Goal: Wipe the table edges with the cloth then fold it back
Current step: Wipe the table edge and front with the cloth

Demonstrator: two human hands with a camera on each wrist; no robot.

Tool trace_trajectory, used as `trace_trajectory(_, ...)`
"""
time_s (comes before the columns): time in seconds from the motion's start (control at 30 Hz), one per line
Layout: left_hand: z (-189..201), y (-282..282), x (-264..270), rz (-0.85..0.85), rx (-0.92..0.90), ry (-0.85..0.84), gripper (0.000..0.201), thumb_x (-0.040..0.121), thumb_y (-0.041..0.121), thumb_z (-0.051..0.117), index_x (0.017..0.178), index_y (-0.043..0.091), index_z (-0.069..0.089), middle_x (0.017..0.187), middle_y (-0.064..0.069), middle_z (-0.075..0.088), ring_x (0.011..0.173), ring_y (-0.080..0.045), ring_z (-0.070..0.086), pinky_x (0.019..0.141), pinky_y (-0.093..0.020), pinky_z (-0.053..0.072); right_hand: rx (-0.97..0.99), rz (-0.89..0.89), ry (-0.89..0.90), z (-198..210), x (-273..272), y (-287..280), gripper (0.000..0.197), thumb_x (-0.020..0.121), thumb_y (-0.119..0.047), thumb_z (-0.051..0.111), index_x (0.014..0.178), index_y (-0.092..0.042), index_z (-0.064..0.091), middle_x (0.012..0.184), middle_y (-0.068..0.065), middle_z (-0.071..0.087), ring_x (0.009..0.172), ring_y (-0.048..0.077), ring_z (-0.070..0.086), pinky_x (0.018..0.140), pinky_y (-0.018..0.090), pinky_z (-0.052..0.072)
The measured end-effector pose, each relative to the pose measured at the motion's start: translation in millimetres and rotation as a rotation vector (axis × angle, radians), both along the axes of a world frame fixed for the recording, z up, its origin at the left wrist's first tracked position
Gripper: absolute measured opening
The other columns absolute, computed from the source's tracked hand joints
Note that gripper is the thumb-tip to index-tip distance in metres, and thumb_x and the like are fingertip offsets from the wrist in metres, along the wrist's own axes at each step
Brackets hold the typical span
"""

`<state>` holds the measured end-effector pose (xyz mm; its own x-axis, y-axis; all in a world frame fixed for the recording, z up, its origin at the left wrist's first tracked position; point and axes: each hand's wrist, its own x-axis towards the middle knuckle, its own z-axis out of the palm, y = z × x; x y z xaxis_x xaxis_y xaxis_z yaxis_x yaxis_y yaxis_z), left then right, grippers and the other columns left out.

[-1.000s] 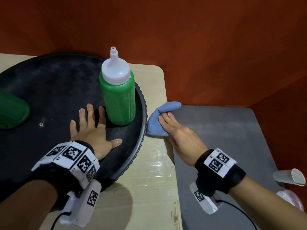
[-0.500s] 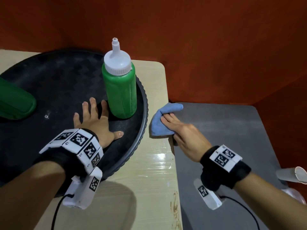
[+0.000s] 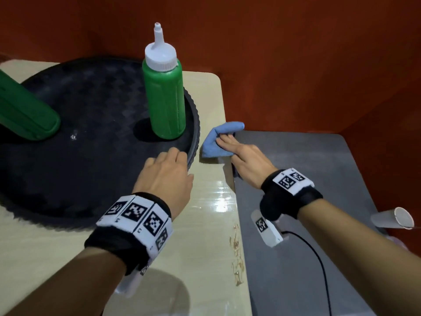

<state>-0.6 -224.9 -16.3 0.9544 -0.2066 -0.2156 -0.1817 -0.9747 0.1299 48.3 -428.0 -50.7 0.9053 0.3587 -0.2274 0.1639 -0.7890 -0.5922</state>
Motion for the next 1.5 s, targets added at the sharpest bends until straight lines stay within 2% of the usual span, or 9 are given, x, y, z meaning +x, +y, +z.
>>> trace_trajectory(0.13,-20.9,9.2,-14.4,0.025,-0.150,0.058,0.060,0.098,0.040,0.035,0.149,0.014,0.016,0.153,0.000,0.023,0.141,-0.018,0.026,0.114,-0.037,0.025,0.052,-0.046,0.020,1.7,-21.0,1.8,0.059,0.090,0.000,0.036,0.145,-0.021,0.033,0.157,-0.003,0.022,0.145,0.006,0.014,0.114,0.016,0.011)
trace_trajectory(0.27,-28.4,14.9,-15.4,0.000,-0.169,0.083,0.064,0.099,0.042,0.029,0.152,0.015,0.006,0.158,0.000,0.014,0.146,-0.016,0.014,0.119,-0.038,0.017,0.177,-0.174,0.175,12.8,-21.0,0.9,0.068,0.070,-0.013,0.053,0.136,-0.030,0.048,0.144,0.001,0.047,0.128,0.018,0.049,0.104,0.040,0.044)
trace_trajectory(0.4,-27.9,14.9,-14.6,-0.004,-0.180,0.065,0.064,0.098,0.044,0.028,0.151,0.015,0.009,0.156,0.001,0.019,0.145,-0.016,0.019,0.119,-0.039,0.020,0.310,-0.439,0.048,8.6,-14.5,19.0,0.038,0.083,-0.023,0.057,0.121,-0.019,0.059,0.125,0.000,0.056,0.113,0.013,0.054,0.103,0.034,0.042)
trace_trajectory(0.5,-24.7,15.1,-15.1,0.004,-0.182,0.052,0.064,0.098,0.047,0.028,0.151,0.016,0.011,0.155,0.001,0.022,0.142,-0.017,0.025,0.117,-0.037,0.023,0.106,-0.522,-0.050,0.6,-5.8,42.8,0.042,0.085,-0.035,0.063,0.116,-0.010,0.051,0.120,0.007,0.043,0.101,0.021,0.052,0.090,0.028,0.041)
trace_trajectory(0.67,-23.8,15.6,-16.0,0.003,-0.165,0.036,0.065,0.097,0.049,0.029,0.151,0.017,0.012,0.153,0.001,0.024,0.140,-0.019,0.028,0.114,-0.037,0.025,0.123,-0.603,0.102,2.9,9.9,62.7,0.057,0.088,-0.037,0.058,0.123,-0.003,0.029,0.118,0.013,0.053,0.095,0.024,0.052,0.076,0.032,0.039)
trace_trajectory(0.77,-24.2,16.0,-15.6,0.005,-0.163,0.043,0.065,0.097,0.050,0.029,0.151,0.018,0.012,0.153,0.002,0.023,0.140,-0.019,0.027,0.113,-0.037,0.025,0.054,-0.607,0.135,4.3,17.1,62.3,0.068,0.091,-0.040,0.051,0.135,0.001,0.019,0.124,0.017,0.053,0.107,0.033,0.055,0.079,0.033,0.038)
trace_trajectory(0.9,-23.5,17.1,-15.7,-0.001,-0.167,0.057,0.066,0.097,0.051,0.027,0.151,0.018,0.010,0.155,0.002,0.021,0.142,-0.018,0.024,0.114,-0.037,0.024,-0.039,-0.492,0.163,3.4,24.3,59.4,0.059,0.098,-0.021,0.036,0.146,0.001,0.009,0.137,0.025,0.045,0.122,0.038,0.047,0.096,0.038,0.038)
trace_trajectory(1.1,-18.5,15.5,-16.0,0.002,-0.170,0.096,0.067,0.097,0.050,0.027,0.151,0.017,0.008,0.157,0.002,0.017,0.144,-0.018,0.019,0.115,-0.038,0.021,-0.055,-0.382,0.192,1.7,5.5,44.6,0.046,0.099,-0.014,0.034,0.139,0.004,0.024,0.132,0.023,0.049,0.118,0.037,0.050,0.093,0.037,0.039)
trace_trajectory(1.5,-21.6,12.4,-15.8,-0.005,-0.140,0.111,0.068,0.098,0.046,0.029,0.152,0.014,0.004,0.158,-0.001,0.013,0.146,-0.019,0.014,0.120,-0.039,0.016,-0.072,-0.265,0.166,4.0,-3.8,36.0,0.054,0.098,-0.008,0.031,0.147,-0.002,0.010,0.141,0.020,0.043,0.123,0.037,0.047,0.101,0.041,0.036)
